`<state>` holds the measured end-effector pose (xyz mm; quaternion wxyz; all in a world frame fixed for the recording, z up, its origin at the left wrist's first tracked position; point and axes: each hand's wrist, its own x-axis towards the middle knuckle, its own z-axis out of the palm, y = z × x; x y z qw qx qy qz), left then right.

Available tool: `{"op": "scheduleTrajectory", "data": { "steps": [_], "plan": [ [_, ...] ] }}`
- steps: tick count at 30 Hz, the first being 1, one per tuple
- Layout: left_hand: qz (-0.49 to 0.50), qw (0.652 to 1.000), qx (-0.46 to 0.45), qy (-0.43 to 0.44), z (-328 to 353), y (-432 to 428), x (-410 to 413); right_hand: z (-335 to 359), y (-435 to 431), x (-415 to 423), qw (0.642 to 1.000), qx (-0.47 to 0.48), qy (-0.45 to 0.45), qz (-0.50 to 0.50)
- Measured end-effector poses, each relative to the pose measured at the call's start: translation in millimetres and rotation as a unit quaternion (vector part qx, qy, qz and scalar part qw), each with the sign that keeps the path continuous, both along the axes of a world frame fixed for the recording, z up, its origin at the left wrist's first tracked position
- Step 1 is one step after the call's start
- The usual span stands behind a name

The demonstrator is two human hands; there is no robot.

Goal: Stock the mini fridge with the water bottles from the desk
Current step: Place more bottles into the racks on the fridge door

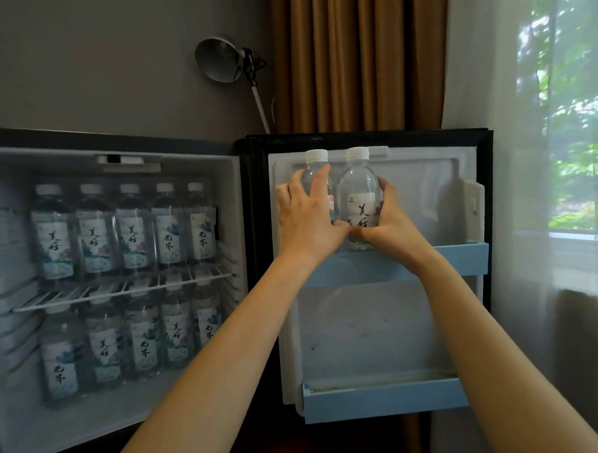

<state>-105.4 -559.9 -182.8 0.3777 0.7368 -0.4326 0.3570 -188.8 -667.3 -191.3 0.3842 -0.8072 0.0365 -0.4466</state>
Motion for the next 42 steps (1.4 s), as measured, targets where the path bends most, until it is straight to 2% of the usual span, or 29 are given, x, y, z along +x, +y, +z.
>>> {"op": "scheduleTrajectory", "data": {
  "steps": [9,12,17,21,27,34,42],
  "plan": [
    [-0.042,0.998,-0.037,-0.037,-21.8,17.7,16.3,-4.8,-3.1,9.5,0.999,-0.016,-0.028,-0.03],
    [-0.062,0.996,-0.055,-0.045,-33.8,25.9,22.4,-9.7,1.6,8.7,0.993,-0.017,-0.102,-0.061],
    [-0.088,0.988,-0.123,-0.039,-47.0,45.3,32.5,-28.0,31.6,18.0,0.938,-0.112,-0.273,-0.182],
    [-0.066,0.983,-0.167,-0.038,-54.5,73.0,51.4,-35.0,65.7,44.7,0.909,-0.192,-0.315,-0.195],
    [-0.026,0.984,-0.177,-0.014,-77.0,142.4,90.4,-55.5,131.9,102.7,0.921,-0.236,-0.29,-0.109],
    [0.082,0.981,-0.172,0.031,-119.6,257.0,135.2,-100.4,228.1,182.8,0.943,-0.233,-0.233,0.039],
    [0.272,0.945,-0.142,0.112,-183.1,409.7,169.0,-168.9,366.7,251.8,0.95,-0.197,-0.127,0.207]
  ]
}}
